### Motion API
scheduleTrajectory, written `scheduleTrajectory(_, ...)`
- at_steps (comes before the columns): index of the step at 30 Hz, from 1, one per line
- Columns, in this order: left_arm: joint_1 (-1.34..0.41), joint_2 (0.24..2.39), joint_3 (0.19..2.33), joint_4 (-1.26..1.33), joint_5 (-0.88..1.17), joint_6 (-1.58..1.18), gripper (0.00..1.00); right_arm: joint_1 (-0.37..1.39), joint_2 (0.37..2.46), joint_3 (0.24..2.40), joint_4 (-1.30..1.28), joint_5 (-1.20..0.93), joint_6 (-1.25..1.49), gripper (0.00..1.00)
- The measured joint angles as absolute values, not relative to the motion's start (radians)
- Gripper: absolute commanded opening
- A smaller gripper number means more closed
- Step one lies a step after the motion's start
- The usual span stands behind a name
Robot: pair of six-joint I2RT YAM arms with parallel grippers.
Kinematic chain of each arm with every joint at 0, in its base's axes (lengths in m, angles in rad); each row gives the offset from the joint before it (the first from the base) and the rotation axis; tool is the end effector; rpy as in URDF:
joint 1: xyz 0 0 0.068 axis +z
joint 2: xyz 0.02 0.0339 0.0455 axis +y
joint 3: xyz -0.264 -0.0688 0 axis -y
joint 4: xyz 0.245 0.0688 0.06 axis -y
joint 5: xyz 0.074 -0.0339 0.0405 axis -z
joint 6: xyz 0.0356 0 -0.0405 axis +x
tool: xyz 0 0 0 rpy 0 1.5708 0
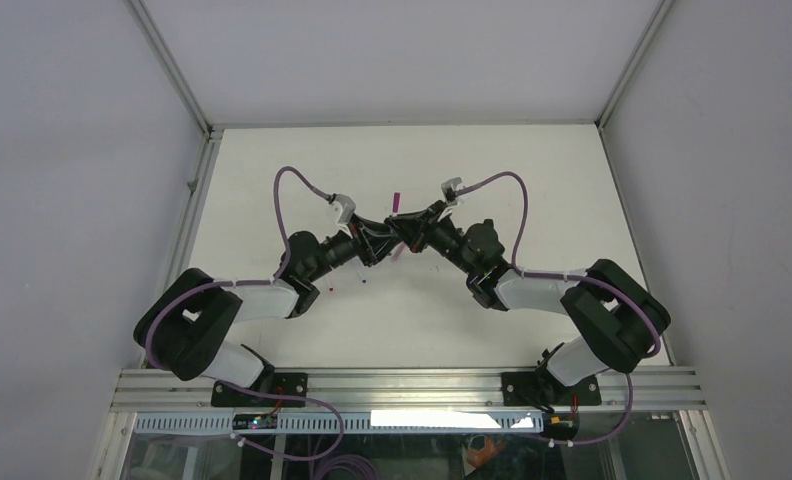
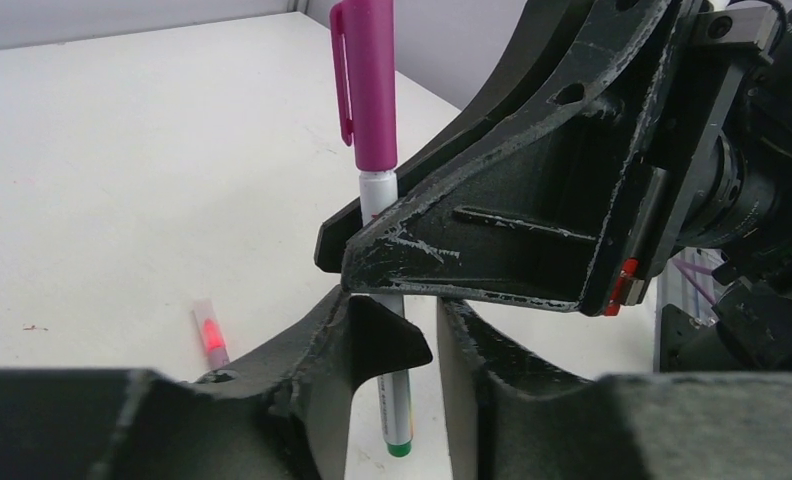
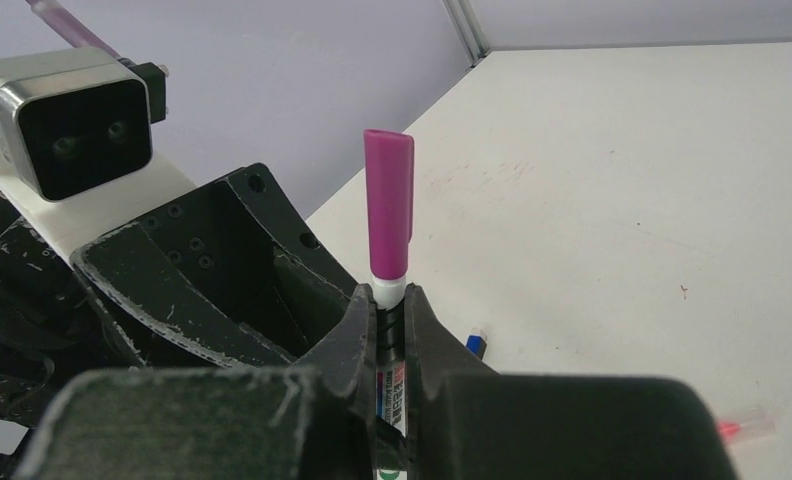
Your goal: Insert the pens into the pen caps
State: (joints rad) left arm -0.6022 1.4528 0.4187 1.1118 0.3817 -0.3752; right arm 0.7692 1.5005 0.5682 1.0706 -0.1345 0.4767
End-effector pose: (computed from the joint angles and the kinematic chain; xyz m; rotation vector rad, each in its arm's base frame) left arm 0.2170 -0.1653 0.2041 0.5008 1.5143 -1.0586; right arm 0.2150 0.2148 0.2309 -0.3396 1.4942 1.1076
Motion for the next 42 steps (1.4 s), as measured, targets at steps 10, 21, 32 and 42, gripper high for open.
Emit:
scheduleTrajectory(10, -0.6, 1.491, 0.445, 1.096, 0.381, -0.372, 0.16, 0.764, 1.501, 0.568, 1.053, -0.125, 0.461, 0.0)
scheduleTrajectory(21, -0.603, 1.519, 0.479, 1.051, 0.405, -0.368, 0.55, 0.759, 1.501, 0.568, 1.033, -0.112, 0.45, 0.0)
scheduleTrajectory(32, -0.603, 1.42, 0.458, 0.871, 0.391, -0.331, 0.56, 0.762, 1.441, 0.568, 1.127, -0.121, 0.451, 0.0)
scheduleTrajectory(42, -0.603, 1.372, 0.448, 0.859, 0.393, -0.328, 0.35, 0.762, 1.453, 0.568, 1.15, -0.139, 0.464, 0.0)
